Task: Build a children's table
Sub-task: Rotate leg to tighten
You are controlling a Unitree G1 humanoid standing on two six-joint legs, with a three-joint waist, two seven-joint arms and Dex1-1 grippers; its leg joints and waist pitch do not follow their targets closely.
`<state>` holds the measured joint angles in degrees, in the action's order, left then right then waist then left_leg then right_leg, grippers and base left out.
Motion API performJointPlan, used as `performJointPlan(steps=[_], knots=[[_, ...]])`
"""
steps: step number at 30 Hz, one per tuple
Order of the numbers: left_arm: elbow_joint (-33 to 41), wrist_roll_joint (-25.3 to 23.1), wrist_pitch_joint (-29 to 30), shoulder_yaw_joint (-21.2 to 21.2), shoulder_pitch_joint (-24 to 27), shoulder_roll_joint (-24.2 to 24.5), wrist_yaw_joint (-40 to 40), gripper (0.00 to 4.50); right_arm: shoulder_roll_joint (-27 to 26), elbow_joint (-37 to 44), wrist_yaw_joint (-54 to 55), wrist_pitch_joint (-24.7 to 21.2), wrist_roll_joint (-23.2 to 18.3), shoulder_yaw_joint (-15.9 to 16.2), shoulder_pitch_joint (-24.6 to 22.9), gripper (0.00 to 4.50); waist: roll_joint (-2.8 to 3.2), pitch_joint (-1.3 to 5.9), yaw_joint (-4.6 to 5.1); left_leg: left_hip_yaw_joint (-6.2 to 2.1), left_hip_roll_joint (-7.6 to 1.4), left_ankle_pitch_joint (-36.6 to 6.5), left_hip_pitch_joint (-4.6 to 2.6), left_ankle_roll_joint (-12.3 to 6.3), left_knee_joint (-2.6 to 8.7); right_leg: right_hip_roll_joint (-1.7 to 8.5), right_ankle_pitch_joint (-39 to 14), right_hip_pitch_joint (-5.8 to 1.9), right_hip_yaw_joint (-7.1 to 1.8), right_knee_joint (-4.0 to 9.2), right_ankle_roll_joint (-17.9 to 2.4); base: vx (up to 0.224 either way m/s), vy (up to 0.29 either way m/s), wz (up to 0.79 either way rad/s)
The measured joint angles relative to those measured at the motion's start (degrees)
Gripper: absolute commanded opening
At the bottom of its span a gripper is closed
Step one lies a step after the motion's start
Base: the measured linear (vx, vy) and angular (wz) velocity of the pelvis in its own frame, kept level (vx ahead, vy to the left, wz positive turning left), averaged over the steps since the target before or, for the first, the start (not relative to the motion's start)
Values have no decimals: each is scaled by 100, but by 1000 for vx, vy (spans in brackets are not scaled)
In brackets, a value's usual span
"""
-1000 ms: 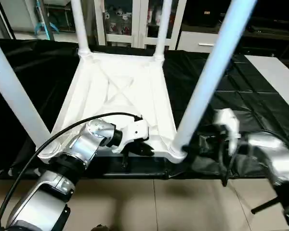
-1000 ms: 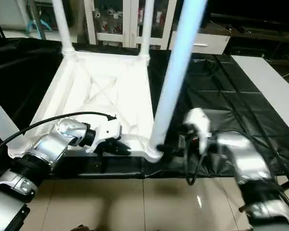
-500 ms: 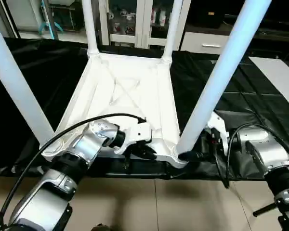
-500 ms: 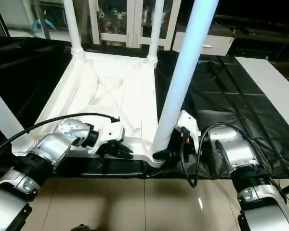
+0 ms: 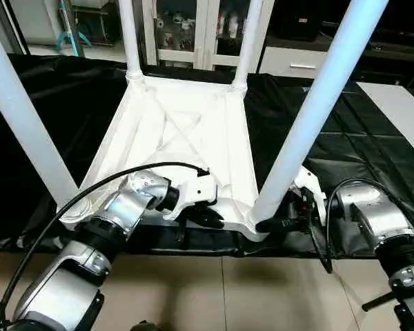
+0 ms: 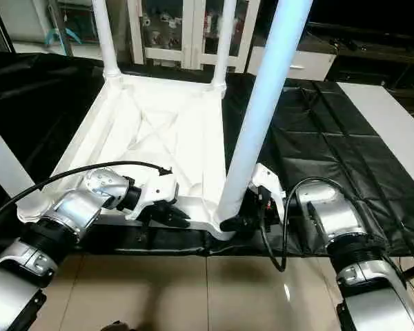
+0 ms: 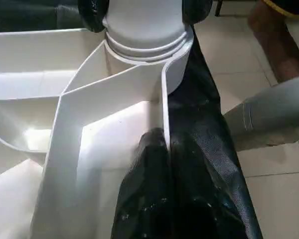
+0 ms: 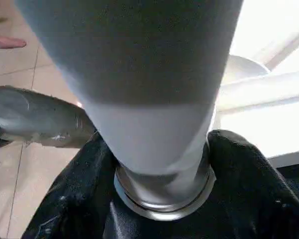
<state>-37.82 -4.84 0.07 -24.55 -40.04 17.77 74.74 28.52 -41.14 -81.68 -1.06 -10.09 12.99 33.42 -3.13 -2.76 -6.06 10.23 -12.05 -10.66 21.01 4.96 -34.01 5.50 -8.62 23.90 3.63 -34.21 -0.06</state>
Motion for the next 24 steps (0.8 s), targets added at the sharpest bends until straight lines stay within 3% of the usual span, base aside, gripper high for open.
performJointPlan(steps=[10,14,17,24], knots=[[0,0,4,4,0,73,45,0,-147,-88,0,1,-9,-81,-4,248,-12,7,20,-2,-2,0,-4,1,0,-1,0,1,0,-13,-1,0,0,0],[-122,-51,25,120,-14,48,-263,0,-366,-345,442,2,-51,-329,-10,247,-23,12,75,-3,-2,1,-8,2,-1,-1,6,1,0,-17,-9,0,0,0],[-620,-186,104,269,-249,-236,-1082,0,-593,-598,1502,73,-29,-575,15,247,-42,24,116,-12,3,4,-17,6,-4,-1,-5,-3,-3,-13,9,0,0,0],[-1467,-259,686,573,-668,-1077,-2903,0,-1200,-864,3820,4,188,-1000,172,220,-51,23,333,-43,12,4,0,7,-19,0,-7,0,6,31,13,0,0,0]])
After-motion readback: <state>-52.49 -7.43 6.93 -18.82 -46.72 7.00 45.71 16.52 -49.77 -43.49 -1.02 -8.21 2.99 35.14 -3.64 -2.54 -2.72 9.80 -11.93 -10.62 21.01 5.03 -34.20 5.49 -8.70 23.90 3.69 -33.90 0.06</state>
